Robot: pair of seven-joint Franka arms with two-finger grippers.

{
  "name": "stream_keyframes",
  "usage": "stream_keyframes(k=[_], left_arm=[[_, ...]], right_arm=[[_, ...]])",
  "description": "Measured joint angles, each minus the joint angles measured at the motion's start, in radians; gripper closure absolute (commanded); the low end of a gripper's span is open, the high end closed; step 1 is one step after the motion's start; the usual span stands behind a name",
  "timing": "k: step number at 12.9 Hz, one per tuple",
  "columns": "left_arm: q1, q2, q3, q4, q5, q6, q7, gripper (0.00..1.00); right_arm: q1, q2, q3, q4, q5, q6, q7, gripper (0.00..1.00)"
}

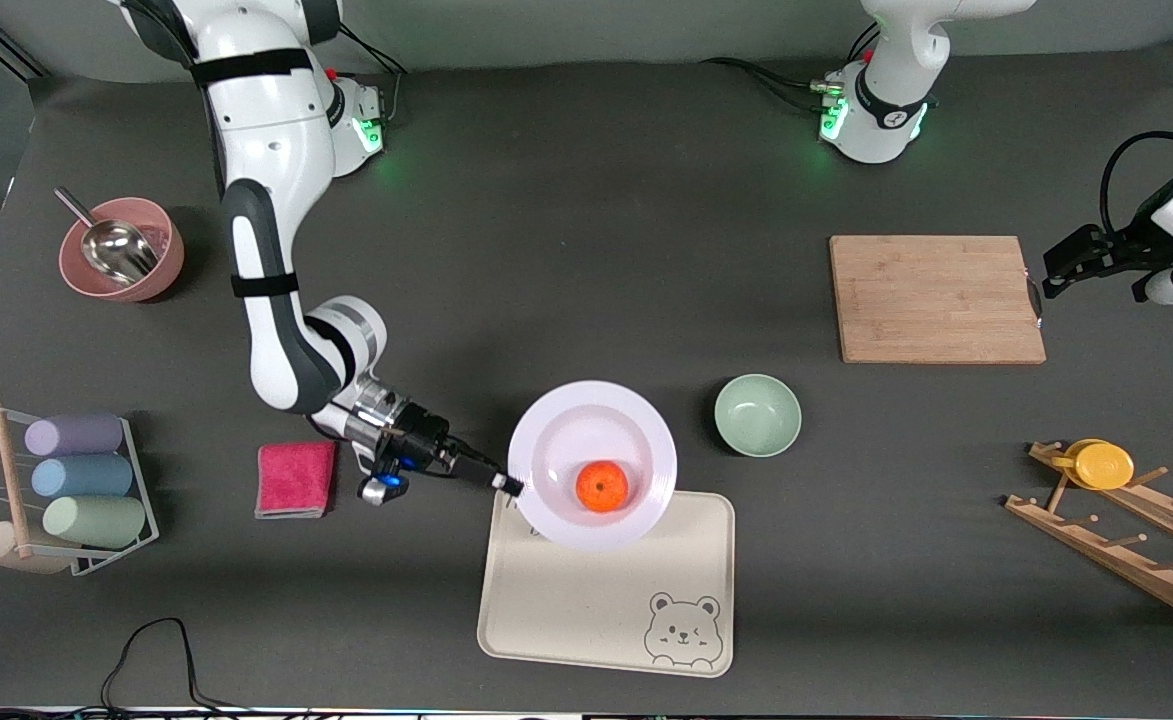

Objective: Place orange and plate with both arms
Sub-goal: 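Slide the plate with the right gripper onto the bear tray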

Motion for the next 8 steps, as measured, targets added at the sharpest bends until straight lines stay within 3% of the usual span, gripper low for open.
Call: stream_keyframes(k=[3,8], left_arm=[[0.0,0.0,0.0,-0.002,0.0,0.0,0.0,0.0],[0.0,0.0,0.001,-0.003,0.0,0.0,0.0,0.0]], right_arm=[[-0.014,0.138,0.001,0.188,-0.001,0.041,0.05,1.0],[-0.074,0.337,0.001,0.407,-0.033,0.045,0.08,1.0]])
